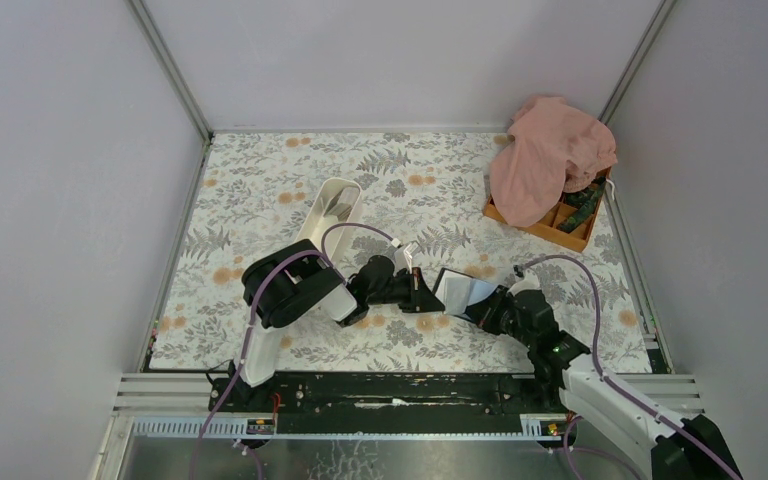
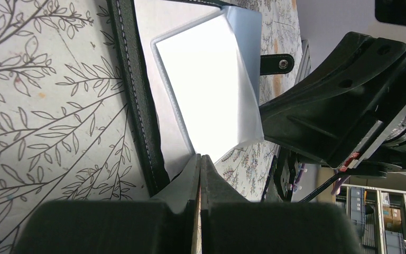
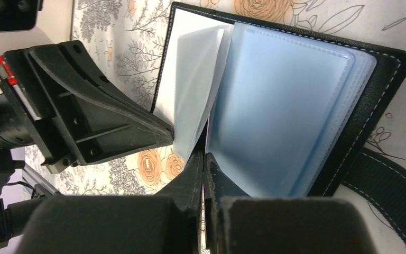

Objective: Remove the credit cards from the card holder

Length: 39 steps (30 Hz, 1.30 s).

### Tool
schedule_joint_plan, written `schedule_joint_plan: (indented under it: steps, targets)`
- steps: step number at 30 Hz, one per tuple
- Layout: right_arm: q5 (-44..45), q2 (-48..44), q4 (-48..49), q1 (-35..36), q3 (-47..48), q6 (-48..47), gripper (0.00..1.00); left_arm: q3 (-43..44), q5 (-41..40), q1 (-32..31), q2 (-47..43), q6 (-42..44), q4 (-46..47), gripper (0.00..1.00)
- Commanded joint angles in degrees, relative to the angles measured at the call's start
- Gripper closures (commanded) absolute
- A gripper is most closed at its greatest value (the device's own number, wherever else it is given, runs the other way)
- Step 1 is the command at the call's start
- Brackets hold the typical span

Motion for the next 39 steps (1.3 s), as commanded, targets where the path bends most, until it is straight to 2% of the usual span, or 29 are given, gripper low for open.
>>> schedule_joint_plan:
  steps: [1,9,18,24,30,34,39]
  targets:
    - [-0.08,-3.73,-3.34,0.21,0.42,-0.9,1.0,-0.93,-1.37,0.34,2.58,1.8,-6.22,1.0]
    - [-1.77,-11.0,-14.93,0.2,7.98,-6.47,1.0,0.04,-1.11,0.34,-0.54,1.4,-6.73,1.0]
    - [-5.7,-7.14,-30.54,0.21,19.84,-11.59,1.0,3.51,-1.07,0.3,-2.23,1.28,-7.98,1.0]
    - [-7.03,-7.74,-31.53,0.21,20.16,-11.53,1.0,3.03,-0.94,0.34,-3.84,0.83,-7.4,1.0]
    - [-0.68,-6.24,-39.85,0.22,32.62,-18.11,1.0,1.96,-1.62,0.79,-6.51,1.21,-7.63,1.0]
    - [-6.2,-1.48,-40.68,0.26,36.38,-19.71,1.0,2.34,-1.4,0.88,-7.6,1.06,-7.56,1.0]
    - [-5.25,-2.04,-40.1,0.23,36.33,-22.59,1.0,1.73,-1.06,0.88,-9.61,1.25,-6.41,1.0]
